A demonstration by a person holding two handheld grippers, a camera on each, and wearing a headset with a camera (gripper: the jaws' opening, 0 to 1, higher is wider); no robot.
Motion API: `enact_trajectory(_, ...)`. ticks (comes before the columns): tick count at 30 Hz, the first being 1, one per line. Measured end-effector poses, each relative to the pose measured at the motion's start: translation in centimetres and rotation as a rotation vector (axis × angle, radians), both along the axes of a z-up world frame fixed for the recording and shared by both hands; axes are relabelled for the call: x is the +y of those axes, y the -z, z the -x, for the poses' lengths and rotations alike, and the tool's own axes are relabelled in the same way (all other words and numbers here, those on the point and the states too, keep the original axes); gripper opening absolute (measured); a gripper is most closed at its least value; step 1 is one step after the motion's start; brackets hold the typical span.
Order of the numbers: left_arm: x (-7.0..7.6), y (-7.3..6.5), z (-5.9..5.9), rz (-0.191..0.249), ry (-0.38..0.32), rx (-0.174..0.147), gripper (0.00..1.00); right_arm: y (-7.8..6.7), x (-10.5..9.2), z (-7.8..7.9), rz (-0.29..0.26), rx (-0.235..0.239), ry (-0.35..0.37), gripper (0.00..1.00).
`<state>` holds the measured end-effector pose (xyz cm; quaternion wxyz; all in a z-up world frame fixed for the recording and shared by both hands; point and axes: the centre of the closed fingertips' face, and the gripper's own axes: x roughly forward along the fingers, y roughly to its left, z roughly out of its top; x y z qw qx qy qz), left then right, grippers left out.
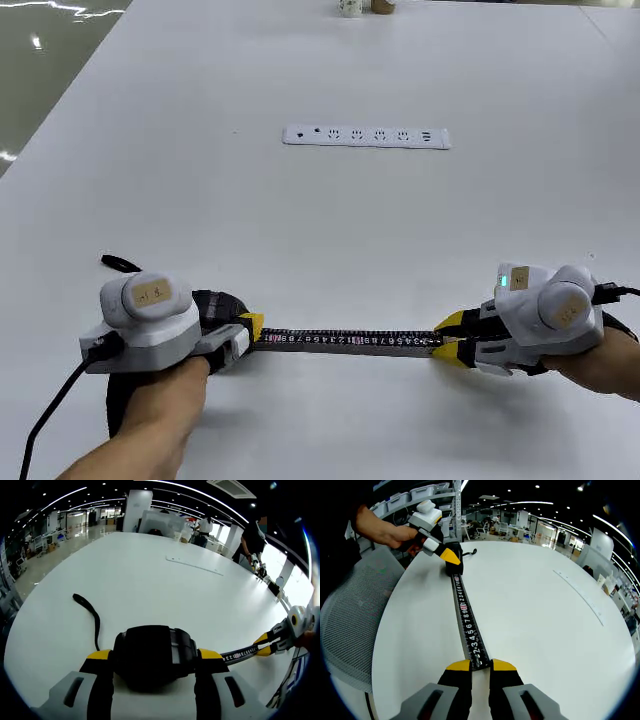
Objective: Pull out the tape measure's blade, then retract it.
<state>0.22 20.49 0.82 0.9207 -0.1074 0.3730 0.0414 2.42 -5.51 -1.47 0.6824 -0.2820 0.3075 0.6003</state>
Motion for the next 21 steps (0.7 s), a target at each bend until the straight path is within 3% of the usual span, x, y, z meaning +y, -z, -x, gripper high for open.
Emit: enact_trajectory(21,0.03,-0.03,0.17,-0.006,0.001,0.004,0.57,-0.05,-0.15,0.02,0.006,0.002,-0.002,0.08)
